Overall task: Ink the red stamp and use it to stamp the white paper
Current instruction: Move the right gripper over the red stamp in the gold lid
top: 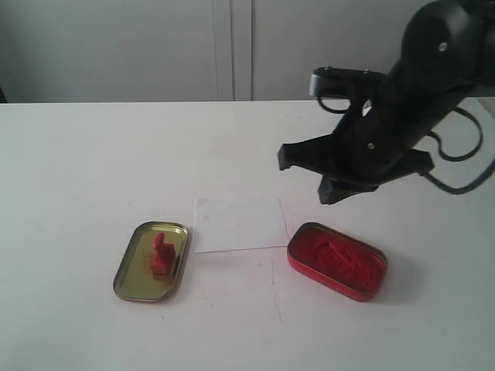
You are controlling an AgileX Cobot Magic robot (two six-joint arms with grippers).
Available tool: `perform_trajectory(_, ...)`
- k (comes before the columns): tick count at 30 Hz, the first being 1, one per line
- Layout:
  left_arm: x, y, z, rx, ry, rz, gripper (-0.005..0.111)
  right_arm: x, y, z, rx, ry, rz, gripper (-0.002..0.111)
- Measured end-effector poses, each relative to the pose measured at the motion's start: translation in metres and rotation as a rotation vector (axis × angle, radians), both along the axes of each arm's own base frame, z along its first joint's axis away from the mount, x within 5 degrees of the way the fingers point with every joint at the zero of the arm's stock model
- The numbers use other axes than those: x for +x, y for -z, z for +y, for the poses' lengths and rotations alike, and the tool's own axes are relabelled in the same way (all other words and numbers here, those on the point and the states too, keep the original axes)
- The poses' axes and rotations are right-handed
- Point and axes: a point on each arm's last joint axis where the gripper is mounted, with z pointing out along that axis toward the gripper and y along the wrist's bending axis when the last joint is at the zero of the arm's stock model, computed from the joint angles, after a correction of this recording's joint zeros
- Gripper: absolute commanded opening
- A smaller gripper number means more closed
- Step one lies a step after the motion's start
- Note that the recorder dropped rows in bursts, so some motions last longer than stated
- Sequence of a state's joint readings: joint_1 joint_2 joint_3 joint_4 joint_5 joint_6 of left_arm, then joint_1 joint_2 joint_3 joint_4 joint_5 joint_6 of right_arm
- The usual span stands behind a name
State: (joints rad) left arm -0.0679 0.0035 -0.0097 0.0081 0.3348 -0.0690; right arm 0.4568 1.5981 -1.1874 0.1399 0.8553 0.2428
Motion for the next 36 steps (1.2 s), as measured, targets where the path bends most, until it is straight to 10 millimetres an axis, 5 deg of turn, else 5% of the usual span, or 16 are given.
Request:
perform_trajectory(20, 0.0, 0.0, 0.0, 0.0, 0.0, 0.0, 0.0, -0.015, 0.018, 0.14, 0.001, -0.109, 0.08, 0.0)
perform_trajectory(36, 0.0, 0.0, 0.0, 0.0, 0.0, 0.0, 0.0, -0.016, 0.029, 0.215, -0.019, 0.014, -0.015, 0.0)
